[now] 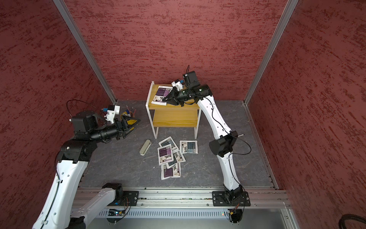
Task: Place the bagged coffee beans on the shelf by color
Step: Place the bagged coffee beans on the shelf.
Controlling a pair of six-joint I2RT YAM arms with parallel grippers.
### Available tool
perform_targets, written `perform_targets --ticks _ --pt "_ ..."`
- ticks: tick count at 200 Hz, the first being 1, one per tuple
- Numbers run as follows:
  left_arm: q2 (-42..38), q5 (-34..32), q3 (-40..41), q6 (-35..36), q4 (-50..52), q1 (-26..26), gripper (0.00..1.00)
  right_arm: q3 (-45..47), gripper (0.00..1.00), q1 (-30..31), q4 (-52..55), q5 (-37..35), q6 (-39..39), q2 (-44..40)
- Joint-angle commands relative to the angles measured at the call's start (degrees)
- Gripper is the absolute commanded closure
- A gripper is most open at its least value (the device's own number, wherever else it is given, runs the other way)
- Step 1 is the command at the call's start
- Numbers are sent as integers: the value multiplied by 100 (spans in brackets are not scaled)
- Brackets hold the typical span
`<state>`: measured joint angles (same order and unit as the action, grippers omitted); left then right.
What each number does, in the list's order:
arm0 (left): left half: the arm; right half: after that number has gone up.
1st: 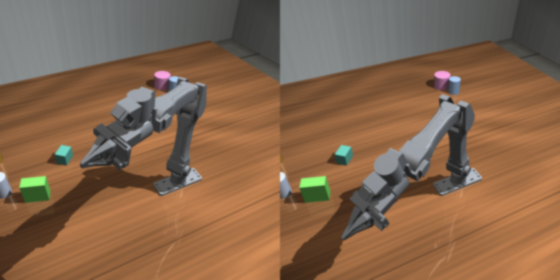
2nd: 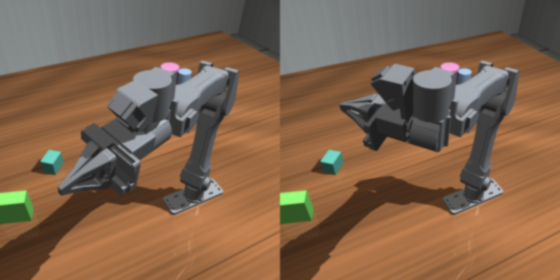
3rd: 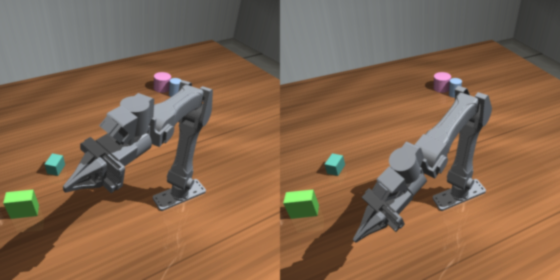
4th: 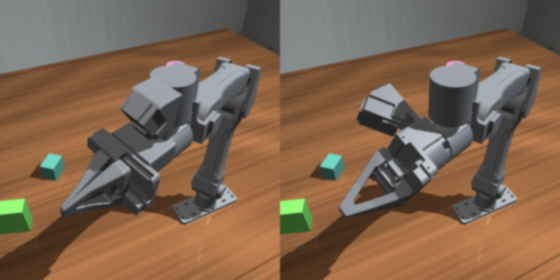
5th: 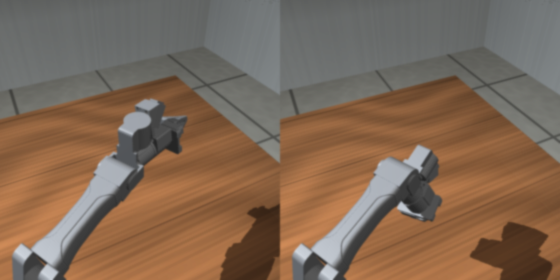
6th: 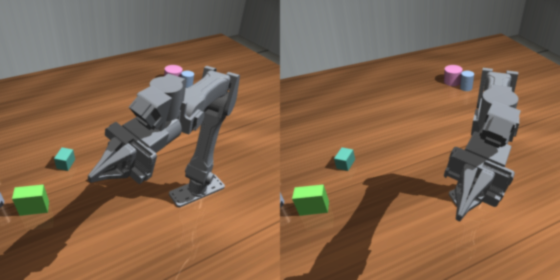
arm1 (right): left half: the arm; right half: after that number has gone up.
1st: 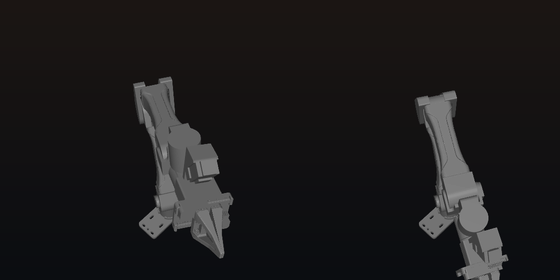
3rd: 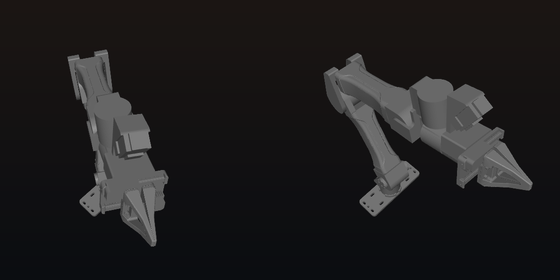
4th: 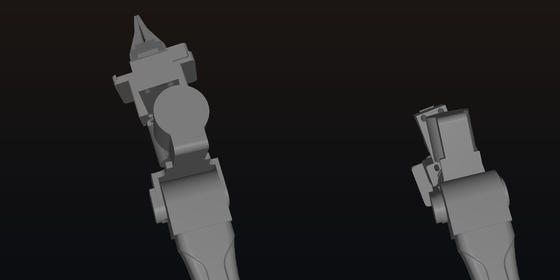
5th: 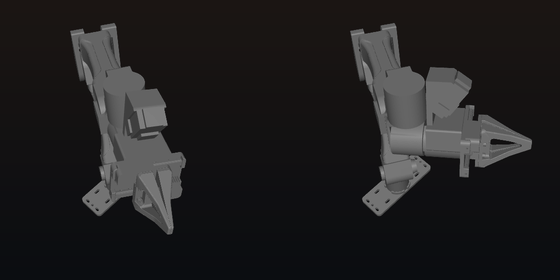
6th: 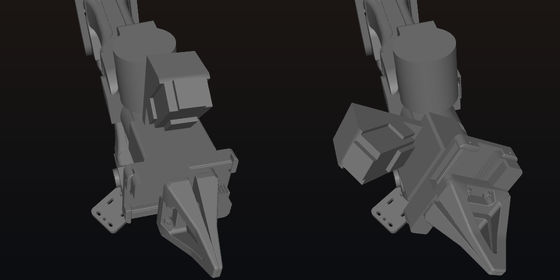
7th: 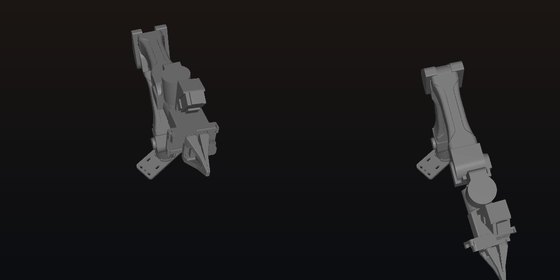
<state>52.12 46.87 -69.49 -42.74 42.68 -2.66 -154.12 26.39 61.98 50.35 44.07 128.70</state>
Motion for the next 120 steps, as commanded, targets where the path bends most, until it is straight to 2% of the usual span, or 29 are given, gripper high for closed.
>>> perform_targets --ticks 1,23,45,75,120 --pt "-52 214 91 137 6 32 21 -118 97 -40 -432 245 166 145" --pt "-48 213 127 167 2 31 21 -119 92 -38 -515 300 229 211" --pt "-43 212 138 175 16 30 21 -119 64 -38 -399 204 134 172" --pt "-13 217 147 157 -22 35 21 -107 45 -47 -8 -133 -151 -30" --pt "-15 213 206 110 -66 37 21 -116 40 -38 451 -1073 -452 -311"
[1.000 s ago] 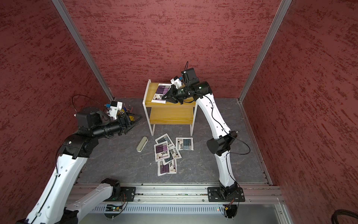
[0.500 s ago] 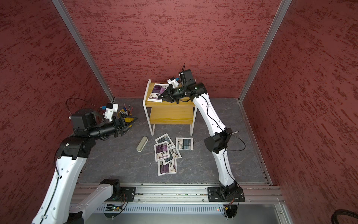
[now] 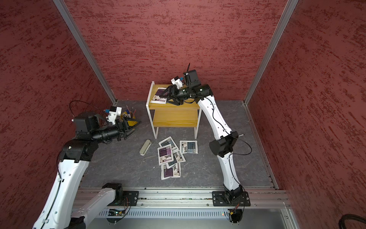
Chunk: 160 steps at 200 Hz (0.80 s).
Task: Place the bagged coffee beans on the shelf by color
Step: Place the bagged coffee beans on the shelf.
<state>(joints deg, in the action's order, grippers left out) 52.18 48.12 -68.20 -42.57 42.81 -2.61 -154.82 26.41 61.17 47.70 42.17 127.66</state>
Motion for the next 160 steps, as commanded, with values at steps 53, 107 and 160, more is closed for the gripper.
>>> perform_targets --ticks 53,107,160 --pt "-13 50 36 138 -28 24 17 -52 38 -27 563 -1655 -315 -206" --pt "45 15 53 178 -24 28 15 -53 36 47 604 -2168 -453 -168" --pt "41 -35 39 271 43 28 13 -49 35 96 -29 -1899 -364 42"
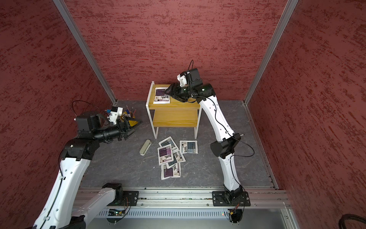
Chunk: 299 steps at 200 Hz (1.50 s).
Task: Place the bagged coffee beans on the shelf by color
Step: Place the bagged coffee beans on the shelf.
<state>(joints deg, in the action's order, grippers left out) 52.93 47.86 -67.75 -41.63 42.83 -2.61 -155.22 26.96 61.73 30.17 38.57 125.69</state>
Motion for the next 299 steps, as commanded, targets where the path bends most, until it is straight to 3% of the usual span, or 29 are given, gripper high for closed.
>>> perform_targets --ticks 1,136,299 --pt "-40 -7 -9 179 46 31 13 -10 35 41 -86 -146 -3 239" --pt "-190 -50 207 260 130 57 12 -16 33 167 -776 439 96 412" --pt "-363 -58 367 146 128 99 12 436 33 635 -109 -408 -92 -265"
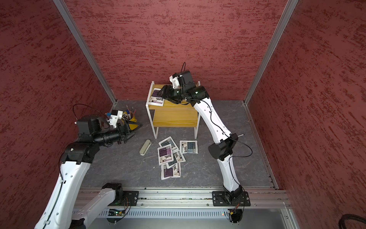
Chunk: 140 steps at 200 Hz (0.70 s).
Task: Place the bagged coffee beans on the shelf by color
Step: Place the bagged coffee beans on the shelf.
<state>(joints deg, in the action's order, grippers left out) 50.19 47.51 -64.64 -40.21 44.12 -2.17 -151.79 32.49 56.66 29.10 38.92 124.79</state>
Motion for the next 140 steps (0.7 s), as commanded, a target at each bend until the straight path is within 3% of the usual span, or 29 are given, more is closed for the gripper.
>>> perform_targets --ticks 1,46,140 --pt "-93 -23 57 4 0 57 12 95 33 82 407 -309 -128 -179" --pt "-106 -30 66 -31 0 53 12 92 32 48 736 -844 -389 -402" --pt "-64 -105 -10 144 264 112 12 76 32 -358 -551 -179 -72 76"
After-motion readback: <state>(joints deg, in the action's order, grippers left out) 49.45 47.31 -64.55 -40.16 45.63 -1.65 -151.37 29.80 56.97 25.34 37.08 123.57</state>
